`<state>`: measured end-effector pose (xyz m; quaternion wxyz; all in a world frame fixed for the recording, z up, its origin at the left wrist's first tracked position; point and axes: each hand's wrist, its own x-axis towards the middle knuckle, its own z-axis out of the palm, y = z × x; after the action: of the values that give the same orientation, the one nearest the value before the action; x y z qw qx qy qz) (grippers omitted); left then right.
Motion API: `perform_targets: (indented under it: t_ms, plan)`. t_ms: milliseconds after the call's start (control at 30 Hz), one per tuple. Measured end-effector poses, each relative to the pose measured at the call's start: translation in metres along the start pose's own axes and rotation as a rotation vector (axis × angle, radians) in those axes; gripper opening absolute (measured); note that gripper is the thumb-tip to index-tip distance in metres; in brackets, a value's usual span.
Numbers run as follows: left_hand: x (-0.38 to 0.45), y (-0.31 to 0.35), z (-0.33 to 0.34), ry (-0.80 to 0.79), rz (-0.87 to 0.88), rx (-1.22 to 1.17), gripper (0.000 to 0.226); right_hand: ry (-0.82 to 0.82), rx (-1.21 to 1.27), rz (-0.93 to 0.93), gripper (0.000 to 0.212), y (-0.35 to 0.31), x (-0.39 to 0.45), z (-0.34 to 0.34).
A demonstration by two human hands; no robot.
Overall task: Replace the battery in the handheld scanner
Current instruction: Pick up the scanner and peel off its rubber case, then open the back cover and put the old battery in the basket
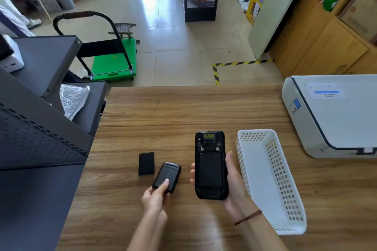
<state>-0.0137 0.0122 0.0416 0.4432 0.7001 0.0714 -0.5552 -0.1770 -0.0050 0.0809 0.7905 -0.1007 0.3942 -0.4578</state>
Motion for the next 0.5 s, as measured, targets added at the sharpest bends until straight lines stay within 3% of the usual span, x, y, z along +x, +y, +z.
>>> perform_targets:
  t_ms: [167, 267, 500]
  plan:
    - [0.019, -0.027, 0.020, 0.022, -0.005, 0.034, 0.022, 0.019, -0.014, 0.042, 0.077, 0.004, 0.004, -0.002]
    - [0.024, -0.034, 0.024, 0.102, 0.049, 0.140, 0.027, 0.043, -0.033, 0.055, 0.079, 0.007, 0.006, -0.003]
    - [0.028, -0.033, 0.020, 0.224, 0.260, 0.852, 0.054, 0.051, -0.028, 0.077, 0.081, 0.011, 0.008, -0.004]
